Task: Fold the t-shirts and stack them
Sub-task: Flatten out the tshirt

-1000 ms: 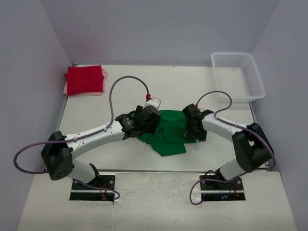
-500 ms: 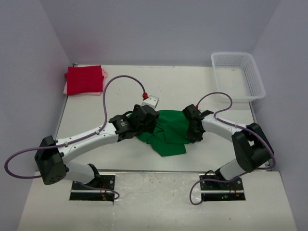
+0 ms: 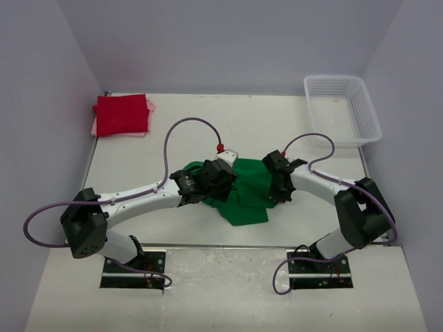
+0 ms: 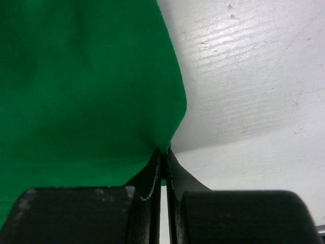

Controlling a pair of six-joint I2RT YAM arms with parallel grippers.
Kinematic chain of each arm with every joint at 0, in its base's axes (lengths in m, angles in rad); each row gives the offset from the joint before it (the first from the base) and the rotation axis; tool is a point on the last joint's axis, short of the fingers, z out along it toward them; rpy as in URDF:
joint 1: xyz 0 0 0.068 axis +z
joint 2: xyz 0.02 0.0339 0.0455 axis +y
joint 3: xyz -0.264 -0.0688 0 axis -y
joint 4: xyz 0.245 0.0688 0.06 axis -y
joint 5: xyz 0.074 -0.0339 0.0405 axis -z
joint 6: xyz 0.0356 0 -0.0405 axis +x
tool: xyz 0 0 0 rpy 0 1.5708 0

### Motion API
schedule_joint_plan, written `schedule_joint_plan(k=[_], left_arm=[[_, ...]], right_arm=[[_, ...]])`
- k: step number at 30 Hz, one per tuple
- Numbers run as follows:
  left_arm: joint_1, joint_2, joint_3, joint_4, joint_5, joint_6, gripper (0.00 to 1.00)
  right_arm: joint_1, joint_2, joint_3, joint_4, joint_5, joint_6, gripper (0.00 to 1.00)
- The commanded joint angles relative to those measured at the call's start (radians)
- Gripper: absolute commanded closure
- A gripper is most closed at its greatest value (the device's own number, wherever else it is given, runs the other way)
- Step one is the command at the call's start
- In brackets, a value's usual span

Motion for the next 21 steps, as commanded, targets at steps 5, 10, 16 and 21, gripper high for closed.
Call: schedule_joint_plan(k=[5, 10, 16, 21], left_arm=[[-0.036, 0.102, 0.010, 0.098, 0.011, -0.006, 0.33], [-0.038, 0.190, 0.017, 0.115, -0.033, -0.014, 0.35], [-0.038, 0.251, 0.059, 0.121, -0.094, 0.007, 0.43], [-0.038, 0.280, 0.099, 0.121, -0.130, 0.021, 0.53]], right_arm=[[0.007, -0.079, -0.007, -0.031, 0.032, 0.000, 1.00], [0.007, -0.110, -0.022, -0.023, 0.022, -0.004, 1.00], [0.009, -0.125, -0.030, -0.026, 0.021, -0.009, 1.00], [0.007, -0.133, -0.030, -0.029, 0.021, -0.015, 1.00]])
